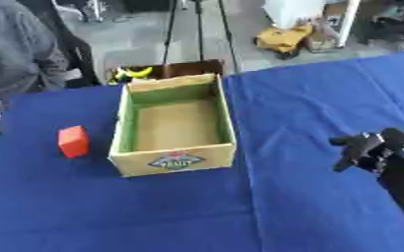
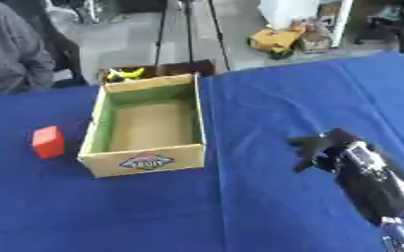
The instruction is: Pick up objects on the table and place them in the box.
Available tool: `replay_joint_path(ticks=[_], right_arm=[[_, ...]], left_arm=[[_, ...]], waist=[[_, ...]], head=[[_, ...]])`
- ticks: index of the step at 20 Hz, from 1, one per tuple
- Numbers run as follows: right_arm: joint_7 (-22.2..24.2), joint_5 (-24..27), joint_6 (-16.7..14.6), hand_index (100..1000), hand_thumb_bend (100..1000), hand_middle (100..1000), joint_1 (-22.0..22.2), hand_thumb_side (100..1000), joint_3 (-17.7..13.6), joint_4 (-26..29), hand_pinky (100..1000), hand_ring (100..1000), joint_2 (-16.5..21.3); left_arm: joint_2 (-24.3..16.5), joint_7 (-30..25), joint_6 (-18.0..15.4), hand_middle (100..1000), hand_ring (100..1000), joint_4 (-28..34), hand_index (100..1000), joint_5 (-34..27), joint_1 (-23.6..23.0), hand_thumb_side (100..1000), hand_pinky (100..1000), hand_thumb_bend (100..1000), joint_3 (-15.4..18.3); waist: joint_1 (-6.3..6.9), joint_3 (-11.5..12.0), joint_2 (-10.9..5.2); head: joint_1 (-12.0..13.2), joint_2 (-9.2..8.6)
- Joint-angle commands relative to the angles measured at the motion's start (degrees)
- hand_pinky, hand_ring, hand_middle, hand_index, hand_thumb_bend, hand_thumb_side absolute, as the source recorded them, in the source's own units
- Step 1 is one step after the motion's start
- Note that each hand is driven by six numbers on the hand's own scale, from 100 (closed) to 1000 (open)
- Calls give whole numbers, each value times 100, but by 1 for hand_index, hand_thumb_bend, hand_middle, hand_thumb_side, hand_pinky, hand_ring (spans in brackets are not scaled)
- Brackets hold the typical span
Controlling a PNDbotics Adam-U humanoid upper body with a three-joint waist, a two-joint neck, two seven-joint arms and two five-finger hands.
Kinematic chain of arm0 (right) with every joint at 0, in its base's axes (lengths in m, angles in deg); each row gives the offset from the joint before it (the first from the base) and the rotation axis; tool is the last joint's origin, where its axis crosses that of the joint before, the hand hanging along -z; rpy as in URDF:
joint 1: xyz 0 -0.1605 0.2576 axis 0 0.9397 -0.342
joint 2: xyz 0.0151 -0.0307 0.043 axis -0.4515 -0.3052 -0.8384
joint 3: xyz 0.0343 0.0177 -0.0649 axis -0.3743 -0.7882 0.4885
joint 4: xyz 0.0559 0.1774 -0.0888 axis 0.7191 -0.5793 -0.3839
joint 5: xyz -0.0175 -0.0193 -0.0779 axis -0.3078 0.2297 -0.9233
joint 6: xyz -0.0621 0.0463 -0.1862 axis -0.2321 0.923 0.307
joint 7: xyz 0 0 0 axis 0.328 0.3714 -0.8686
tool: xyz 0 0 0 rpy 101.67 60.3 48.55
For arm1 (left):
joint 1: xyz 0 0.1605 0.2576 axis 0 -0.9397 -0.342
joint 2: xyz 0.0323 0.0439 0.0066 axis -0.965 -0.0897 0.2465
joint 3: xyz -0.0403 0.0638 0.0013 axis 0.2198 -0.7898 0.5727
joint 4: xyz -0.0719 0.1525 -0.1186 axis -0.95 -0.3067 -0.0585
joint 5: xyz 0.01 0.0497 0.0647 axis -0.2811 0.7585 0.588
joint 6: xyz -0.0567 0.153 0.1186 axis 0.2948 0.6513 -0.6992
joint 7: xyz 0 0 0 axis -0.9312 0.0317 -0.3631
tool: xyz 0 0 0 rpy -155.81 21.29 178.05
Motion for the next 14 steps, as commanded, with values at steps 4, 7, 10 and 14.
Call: replay_joint_path(ticks=[4,7,10,14], right_arm=[[5,24,1,549,100,539,-20,839,-4,79,576,825,62],[9,25,7,549,100,539,-11,841,2,70,577,825,55],[33,17,2,549,100,539,-9,842,21,76,576,825,71],[71,-1,12,548,100,539,-6,846,56,65,576,826,92]], left_arm=[[-523,-385,117,723,864,-348,806,388,445,779,607,100,-83],[-762,-729,168,735,860,-741,817,747,775,690,620,104,-192],[-964,-1104,170,742,850,-1317,825,1235,1218,582,637,189,-339],[-1002,-1551,48,753,838,-2334,830,2098,1882,453,654,291,-545]], waist=[[-15,-13,-89],[-17,-41,-101],[-11,-72,-102],[23,-130,-107]], head=[[16,-16],[30,-29],[37,-13],[54,3]])
